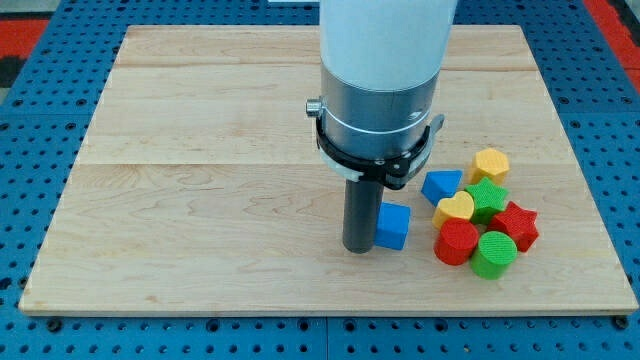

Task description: Push the blue cube into the yellow heart

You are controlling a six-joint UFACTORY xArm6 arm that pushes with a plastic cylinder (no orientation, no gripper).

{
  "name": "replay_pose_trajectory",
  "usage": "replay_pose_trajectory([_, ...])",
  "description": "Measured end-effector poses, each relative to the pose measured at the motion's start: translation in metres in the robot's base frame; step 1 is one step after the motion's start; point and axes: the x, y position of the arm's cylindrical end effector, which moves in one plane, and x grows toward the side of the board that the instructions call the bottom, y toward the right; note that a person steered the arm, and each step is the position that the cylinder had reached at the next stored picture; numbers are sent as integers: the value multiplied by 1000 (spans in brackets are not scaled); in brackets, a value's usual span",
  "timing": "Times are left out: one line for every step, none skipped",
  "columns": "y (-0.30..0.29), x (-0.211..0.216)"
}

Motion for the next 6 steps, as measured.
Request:
replay_pose_trajectory([1,0])
replay_pose_trajectory([13,0])
replay_pose_trajectory([25,0])
replay_pose_trajectory([24,-2])
replay_pose_trajectory([19,-6])
replay_pose_trajectory([26,-16])
